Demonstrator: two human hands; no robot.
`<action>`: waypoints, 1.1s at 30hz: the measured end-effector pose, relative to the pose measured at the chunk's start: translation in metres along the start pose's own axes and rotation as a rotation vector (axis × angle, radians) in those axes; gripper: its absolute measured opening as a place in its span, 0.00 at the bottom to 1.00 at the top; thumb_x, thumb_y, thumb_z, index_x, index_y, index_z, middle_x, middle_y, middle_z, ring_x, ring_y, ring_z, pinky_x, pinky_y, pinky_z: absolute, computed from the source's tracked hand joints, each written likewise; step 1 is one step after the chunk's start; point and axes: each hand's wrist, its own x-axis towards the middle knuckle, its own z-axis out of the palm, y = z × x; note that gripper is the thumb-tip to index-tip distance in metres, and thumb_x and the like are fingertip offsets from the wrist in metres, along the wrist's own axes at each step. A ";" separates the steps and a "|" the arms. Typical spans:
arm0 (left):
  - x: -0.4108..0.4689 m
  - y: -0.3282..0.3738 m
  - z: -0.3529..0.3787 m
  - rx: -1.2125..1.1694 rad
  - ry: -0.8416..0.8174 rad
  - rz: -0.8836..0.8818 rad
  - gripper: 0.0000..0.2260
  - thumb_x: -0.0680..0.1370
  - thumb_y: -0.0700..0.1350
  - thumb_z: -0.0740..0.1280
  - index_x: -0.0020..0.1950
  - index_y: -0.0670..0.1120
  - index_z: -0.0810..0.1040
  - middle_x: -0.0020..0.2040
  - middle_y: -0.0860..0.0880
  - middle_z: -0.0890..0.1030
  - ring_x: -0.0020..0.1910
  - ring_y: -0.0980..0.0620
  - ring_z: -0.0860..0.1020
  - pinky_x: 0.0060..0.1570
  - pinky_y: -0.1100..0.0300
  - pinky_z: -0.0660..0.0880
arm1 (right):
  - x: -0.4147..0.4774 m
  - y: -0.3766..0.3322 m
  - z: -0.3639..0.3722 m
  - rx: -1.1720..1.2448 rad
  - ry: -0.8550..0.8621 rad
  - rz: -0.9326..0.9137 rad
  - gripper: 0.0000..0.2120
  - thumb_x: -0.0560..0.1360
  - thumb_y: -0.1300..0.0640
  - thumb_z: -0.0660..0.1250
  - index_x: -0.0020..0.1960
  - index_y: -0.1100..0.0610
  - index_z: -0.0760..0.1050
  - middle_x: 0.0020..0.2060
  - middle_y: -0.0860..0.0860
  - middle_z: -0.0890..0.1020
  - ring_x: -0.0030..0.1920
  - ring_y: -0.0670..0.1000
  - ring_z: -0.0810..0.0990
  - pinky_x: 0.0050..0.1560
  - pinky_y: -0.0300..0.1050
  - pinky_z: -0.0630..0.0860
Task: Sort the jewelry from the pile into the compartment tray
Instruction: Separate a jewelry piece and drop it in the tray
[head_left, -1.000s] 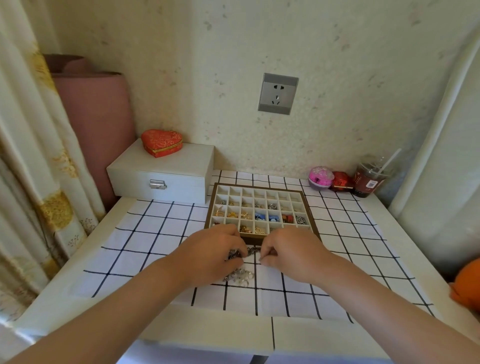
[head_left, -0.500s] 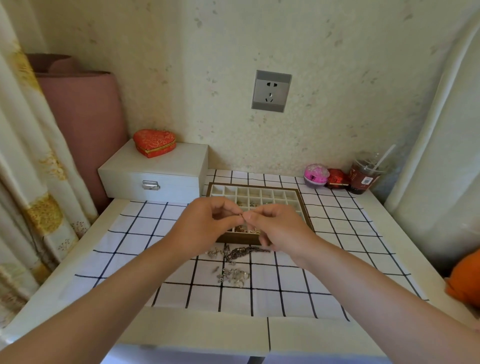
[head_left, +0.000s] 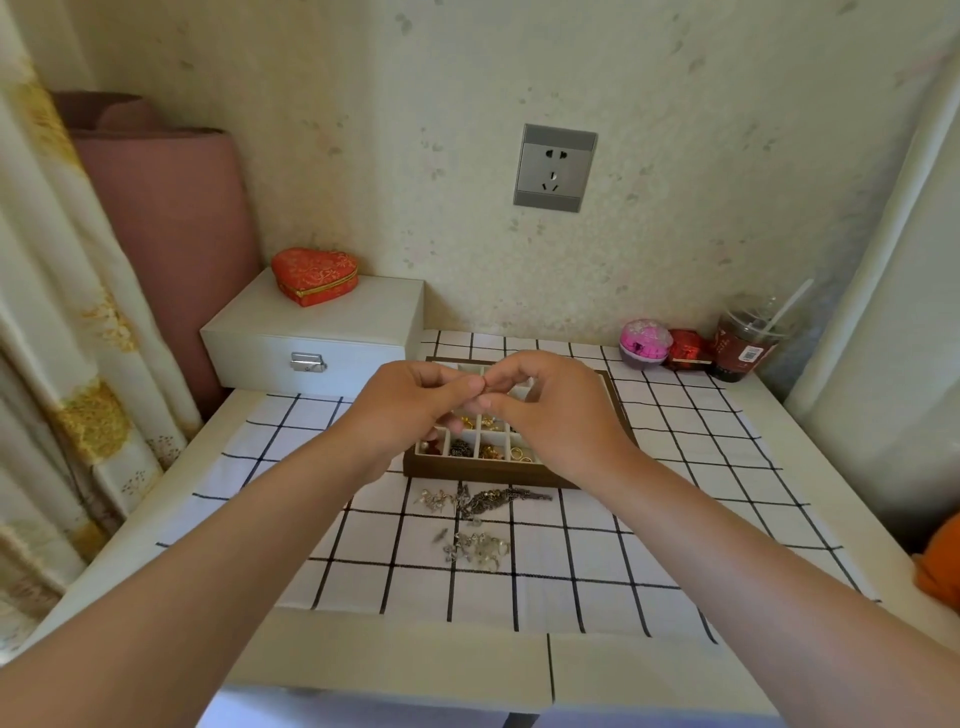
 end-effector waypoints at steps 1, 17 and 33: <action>0.000 -0.001 0.000 0.004 0.009 -0.006 0.07 0.77 0.49 0.71 0.50 0.47 0.85 0.40 0.51 0.86 0.34 0.58 0.80 0.37 0.63 0.75 | 0.000 0.000 0.001 -0.042 0.009 -0.016 0.04 0.73 0.55 0.76 0.47 0.49 0.84 0.38 0.41 0.82 0.33 0.32 0.76 0.35 0.27 0.67; 0.052 -0.004 0.035 0.598 0.031 0.103 0.17 0.83 0.51 0.60 0.72 0.54 0.71 0.68 0.53 0.75 0.63 0.53 0.74 0.60 0.57 0.70 | 0.048 0.064 -0.022 -0.321 0.077 0.218 0.06 0.79 0.49 0.67 0.48 0.45 0.83 0.44 0.38 0.83 0.45 0.39 0.79 0.46 0.41 0.74; 0.070 -0.017 0.045 0.893 0.126 -0.170 0.27 0.80 0.55 0.63 0.77 0.51 0.61 0.74 0.43 0.65 0.69 0.40 0.68 0.63 0.46 0.72 | 0.048 0.135 -0.069 0.222 0.130 0.661 0.03 0.77 0.52 0.71 0.48 0.51 0.83 0.50 0.51 0.85 0.56 0.54 0.82 0.61 0.60 0.78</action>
